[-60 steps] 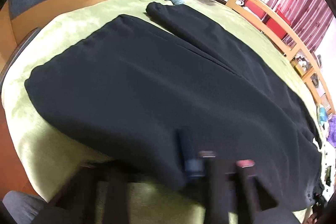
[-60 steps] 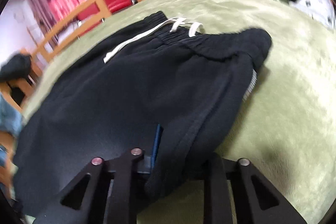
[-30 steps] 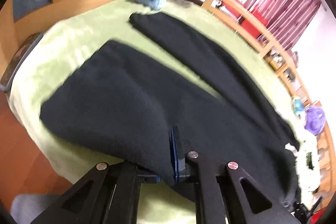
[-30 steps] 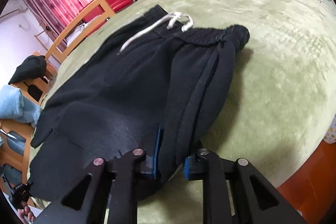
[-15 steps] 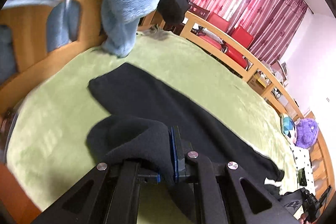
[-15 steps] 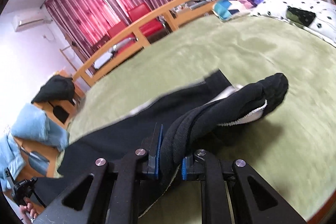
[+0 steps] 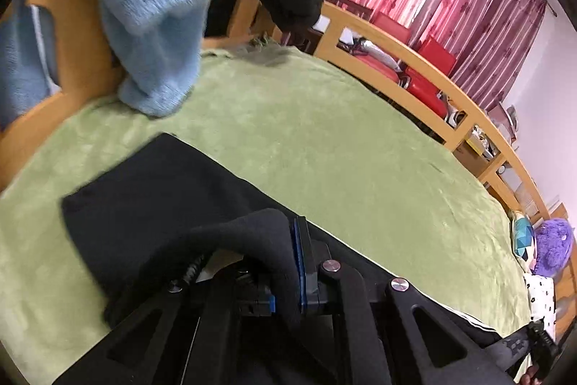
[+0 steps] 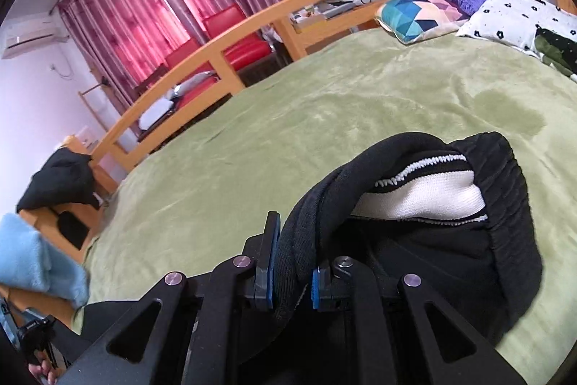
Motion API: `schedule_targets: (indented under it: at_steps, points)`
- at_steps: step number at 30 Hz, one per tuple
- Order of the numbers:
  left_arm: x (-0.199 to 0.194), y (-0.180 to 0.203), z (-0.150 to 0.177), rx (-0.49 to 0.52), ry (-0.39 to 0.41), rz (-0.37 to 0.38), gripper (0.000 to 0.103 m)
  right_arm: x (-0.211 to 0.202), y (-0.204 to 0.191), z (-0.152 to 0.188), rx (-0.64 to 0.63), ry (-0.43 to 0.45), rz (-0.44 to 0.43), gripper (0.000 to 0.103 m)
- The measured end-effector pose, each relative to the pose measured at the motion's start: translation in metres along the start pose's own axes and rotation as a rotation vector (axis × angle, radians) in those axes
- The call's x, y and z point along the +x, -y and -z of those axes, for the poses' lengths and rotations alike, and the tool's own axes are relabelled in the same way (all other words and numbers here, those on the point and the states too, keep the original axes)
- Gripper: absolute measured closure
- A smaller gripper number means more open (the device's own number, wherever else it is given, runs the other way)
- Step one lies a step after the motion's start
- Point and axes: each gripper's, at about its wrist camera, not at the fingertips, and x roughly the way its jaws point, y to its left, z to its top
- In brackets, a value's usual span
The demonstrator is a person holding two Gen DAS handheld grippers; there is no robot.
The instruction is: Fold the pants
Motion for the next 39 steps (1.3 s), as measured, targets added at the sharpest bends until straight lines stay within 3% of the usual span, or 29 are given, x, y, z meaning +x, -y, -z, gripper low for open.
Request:
schedule_targets:
  at_steps: [3,5,7,12,18,22,25,31,39]
  points:
    - [0.026,0.005,0.008,0.002,-0.051,-0.017,0.094,0.030,0.003,0.006,-0.020,-0.063,0.066,0.083]
    - [0.039,0.012,0.011,0.030,-0.135,-0.069,0.078,0.040,0.009,0.014,-0.016,-0.132,0.055,0.062]
    - [0.035,0.015,0.017,0.057,-0.159,-0.088,0.045,0.036,0.011,0.017,-0.024,-0.165,0.021,0.057]
    - [-0.020,0.013,0.039,0.124,-0.083,-0.068,0.028,-0.031,0.004,0.040,-0.136,-0.154,0.023,0.045]
    - [-0.053,-0.019,0.087,0.084,-0.152,-0.013,0.027,-0.084,0.012,0.099,-0.221,-0.182,0.084,0.040]
    - [-0.041,-0.049,0.124,0.025,-0.218,-0.030,0.028,-0.078,0.050,0.140,-0.113,-0.250,0.100,0.040]
    - [-0.030,-0.063,0.136,-0.045,-0.228,0.005,0.028,-0.063,0.079,0.158,0.031,-0.305,0.083,0.040]
    - [0.008,-0.066,0.140,-0.102,-0.251,0.026,0.029,-0.058,0.093,0.146,0.112,-0.241,0.039,0.034]
    - [0.035,-0.054,0.130,-0.135,-0.188,0.021,0.030,-0.028,0.105,0.127,0.230,-0.187,0.015,0.031]
